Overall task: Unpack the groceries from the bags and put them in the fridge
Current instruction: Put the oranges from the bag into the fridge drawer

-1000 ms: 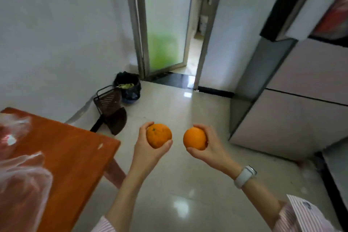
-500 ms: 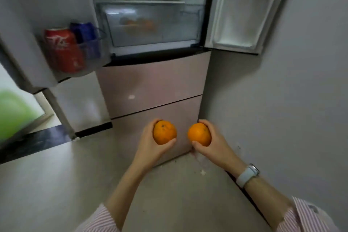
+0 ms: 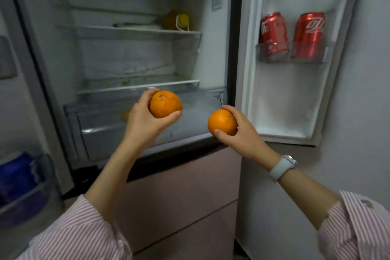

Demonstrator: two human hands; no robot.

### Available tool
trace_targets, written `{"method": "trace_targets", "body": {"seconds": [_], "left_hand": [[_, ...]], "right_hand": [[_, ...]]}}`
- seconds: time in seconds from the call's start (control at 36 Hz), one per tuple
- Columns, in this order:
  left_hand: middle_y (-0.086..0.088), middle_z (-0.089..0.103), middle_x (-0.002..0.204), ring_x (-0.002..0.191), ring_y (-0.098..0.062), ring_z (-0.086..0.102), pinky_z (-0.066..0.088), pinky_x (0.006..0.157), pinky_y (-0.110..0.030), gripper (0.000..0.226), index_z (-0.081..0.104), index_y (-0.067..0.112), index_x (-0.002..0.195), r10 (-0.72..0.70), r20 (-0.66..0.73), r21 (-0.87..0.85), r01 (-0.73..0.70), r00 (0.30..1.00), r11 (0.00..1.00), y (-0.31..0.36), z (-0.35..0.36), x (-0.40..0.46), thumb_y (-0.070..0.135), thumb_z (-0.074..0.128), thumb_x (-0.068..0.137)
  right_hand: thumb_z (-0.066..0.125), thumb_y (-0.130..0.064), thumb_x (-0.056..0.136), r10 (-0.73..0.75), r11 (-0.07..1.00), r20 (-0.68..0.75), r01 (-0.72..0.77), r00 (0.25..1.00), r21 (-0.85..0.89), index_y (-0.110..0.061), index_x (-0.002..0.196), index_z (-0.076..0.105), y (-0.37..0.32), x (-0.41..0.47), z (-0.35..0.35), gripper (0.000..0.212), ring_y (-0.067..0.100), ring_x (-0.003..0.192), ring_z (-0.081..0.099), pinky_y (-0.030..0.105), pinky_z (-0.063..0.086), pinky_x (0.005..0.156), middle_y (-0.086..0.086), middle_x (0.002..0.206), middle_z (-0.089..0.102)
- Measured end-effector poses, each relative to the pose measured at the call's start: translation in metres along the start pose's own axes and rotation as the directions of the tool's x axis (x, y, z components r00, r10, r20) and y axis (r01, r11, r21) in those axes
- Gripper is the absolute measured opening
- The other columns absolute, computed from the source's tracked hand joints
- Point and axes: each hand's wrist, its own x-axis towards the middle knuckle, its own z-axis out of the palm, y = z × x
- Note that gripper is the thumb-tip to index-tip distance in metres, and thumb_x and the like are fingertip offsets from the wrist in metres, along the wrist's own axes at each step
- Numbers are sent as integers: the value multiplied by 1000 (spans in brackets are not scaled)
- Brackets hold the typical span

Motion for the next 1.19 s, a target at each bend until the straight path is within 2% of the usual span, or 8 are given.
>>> {"method": "trace_targets", "body": {"seconds": [0.19, 0.33, 0.39, 0.44, 0.61, 0.81, 1.03, 1.19], "left_hand": [[1, 54, 112, 98, -18, 56, 47, 85, -34, 74, 46, 25, 124, -29, 79, 139, 18, 996, 990, -27, -7, 139, 37, 83, 62], [2, 57, 104, 89, -12, 57, 48, 76, -27, 77, 50, 24, 113, -137, 277, 274, 59, 951, 960, -49, 3, 204, 53, 77, 46], [2, 58, 106, 94, -15, 58, 52, 82, -34, 82, 49, 25, 112, -178, 341, 408, 26, 923, 913, -62, 10, 222, 58, 73, 40], [-1, 56, 112, 100, -19, 56, 51, 87, -36, 75, 48, 22, 119, -227, 387, 501, 3, 894, 866, -78, 19, 236, 48, 81, 57], [-2, 52, 118, 102, -17, 51, 46, 84, -29, 70, 43, 19, 127, -345, 487, 638, -58, 802, 768, -123, 52, 259, 41, 77, 70], [-4, 55, 123, 108, -20, 53, 43, 82, -28, 73, 43, 20, 130, -386, 578, 704, -201, 719, 681, -177, 96, 280, 46, 75, 70], [-5, 58, 119, 107, -25, 55, 43, 91, -35, 72, 38, 22, 127, -415, 486, 726, -92, 769, 681, -212, 124, 276, 56, 69, 71], [-5, 58, 121, 110, -26, 54, 33, 97, -36, 69, 34, 21, 127, -469, 542, 746, -143, 697, 650, -214, 130, 264, 61, 59, 77]], "right_hand": [[71, -24, 78, -111, 994, -31, 110, 993, -19, -22, 132, 37, -3, 152, 1, 64, 15, 108, 47, 26, 38, 87, 3, 131, 42], [70, -27, 79, -89, 973, 221, 132, 971, -190, -17, 137, 33, -4, 246, 8, 69, 12, 104, 44, 25, 38, 82, 6, 133, 44], [70, -26, 79, -31, 939, 372, 154, 928, -306, -15, 138, 32, 1, 276, 18, 71, 13, 104, 46, 27, 42, 83, 7, 133, 45], [70, -23, 79, 51, 901, 503, 177, 863, -395, -13, 137, 34, 11, 299, 32, 69, 20, 106, 52, 33, 50, 87, 8, 130, 48], [72, -24, 77, 240, 817, 723, 267, 648, -511, -12, 126, 45, 57, 353, 80, 57, 23, 98, 59, 35, 55, 80, 6, 114, 52], [75, -25, 75, 392, 784, 766, 251, 510, -568, -15, 125, 44, 105, 393, 111, 60, 20, 95, 53, 21, 47, 61, 1, 109, 49], [78, -25, 71, 417, 738, 792, 343, 446, -582, -16, 126, 41, 150, 395, 142, 67, 27, 107, 56, 36, 53, 84, 7, 122, 51], [75, -27, 74, 462, 718, 768, 321, 444, -617, -16, 138, 33, 155, 393, 142, 77, 30, 115, 53, 39, 49, 93, 10, 136, 44]]}}
